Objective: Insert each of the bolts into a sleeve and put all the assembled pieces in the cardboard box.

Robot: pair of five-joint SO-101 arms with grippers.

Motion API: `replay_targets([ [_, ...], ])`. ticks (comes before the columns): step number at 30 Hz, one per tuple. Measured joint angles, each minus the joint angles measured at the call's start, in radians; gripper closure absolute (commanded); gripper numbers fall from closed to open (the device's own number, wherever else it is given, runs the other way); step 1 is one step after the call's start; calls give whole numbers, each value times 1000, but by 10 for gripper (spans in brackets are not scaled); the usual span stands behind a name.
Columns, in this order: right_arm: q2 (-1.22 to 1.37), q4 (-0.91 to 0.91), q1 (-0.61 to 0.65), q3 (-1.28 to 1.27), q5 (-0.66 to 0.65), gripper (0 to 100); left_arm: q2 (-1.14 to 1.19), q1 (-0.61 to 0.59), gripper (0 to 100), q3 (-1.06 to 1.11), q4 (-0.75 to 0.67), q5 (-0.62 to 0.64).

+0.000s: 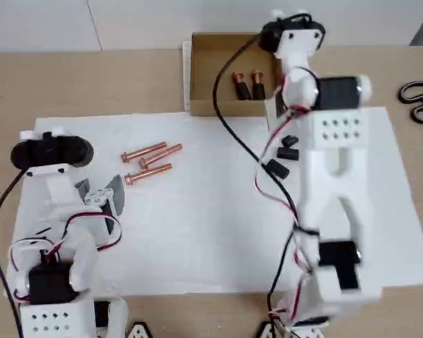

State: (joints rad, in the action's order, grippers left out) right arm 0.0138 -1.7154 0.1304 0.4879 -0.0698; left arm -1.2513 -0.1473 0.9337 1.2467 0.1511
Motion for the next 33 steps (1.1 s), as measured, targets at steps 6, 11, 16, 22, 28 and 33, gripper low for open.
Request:
replay_targets([
  [6,-247,0,-20,-324,-180,775,0,0,814,0,9,0],
  [11,-255,26,-29,-477,-362,775,0,0,814,0,9,-2],
  [16,-255,140,-26,-580,-382,775,0,0,814,0,9,-2],
  [22,-167,281,-26,-672,-382,775,0,0,814,0,9,-2],
  [28,-34,407,-17,-672,-385,776,0,0,814,0,9,0],
  [33,81,471,17,-657,-388,776,0,0,814,0,9,0],
])
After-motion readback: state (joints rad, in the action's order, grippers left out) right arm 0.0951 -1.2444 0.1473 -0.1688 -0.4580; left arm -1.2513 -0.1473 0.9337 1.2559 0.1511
